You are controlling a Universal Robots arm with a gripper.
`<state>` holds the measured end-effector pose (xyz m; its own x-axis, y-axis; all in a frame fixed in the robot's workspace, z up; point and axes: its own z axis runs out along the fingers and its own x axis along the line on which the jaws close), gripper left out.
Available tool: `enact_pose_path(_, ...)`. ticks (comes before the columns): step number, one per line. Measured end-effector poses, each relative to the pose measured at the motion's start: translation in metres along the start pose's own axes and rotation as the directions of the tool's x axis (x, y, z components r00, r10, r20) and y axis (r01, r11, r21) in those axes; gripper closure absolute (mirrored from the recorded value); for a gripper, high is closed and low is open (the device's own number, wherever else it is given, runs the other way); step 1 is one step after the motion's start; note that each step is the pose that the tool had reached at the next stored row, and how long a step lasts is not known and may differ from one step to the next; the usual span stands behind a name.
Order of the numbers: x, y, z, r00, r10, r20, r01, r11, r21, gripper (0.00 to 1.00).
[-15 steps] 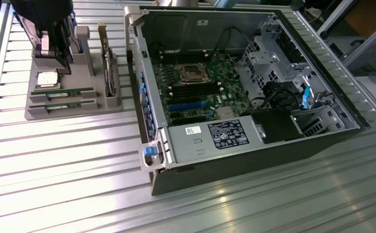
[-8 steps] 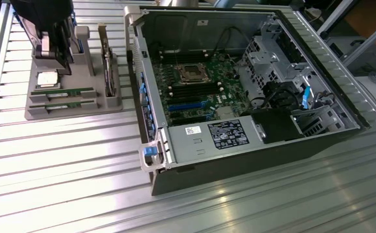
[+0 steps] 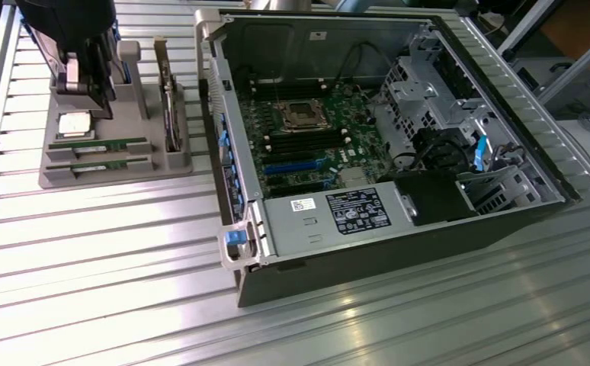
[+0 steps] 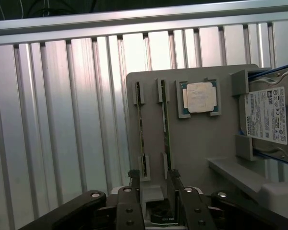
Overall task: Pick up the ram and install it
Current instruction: 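Pick up the ram and move it above insertion slot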
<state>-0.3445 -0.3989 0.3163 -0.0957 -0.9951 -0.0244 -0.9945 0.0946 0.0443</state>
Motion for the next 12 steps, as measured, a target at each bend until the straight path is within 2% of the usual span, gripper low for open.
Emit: enact_pose_path(12,0.0002,-0.0002,0.0052,1.0,0.0,0.0,0.0,1.0,-0.0001,0.64)
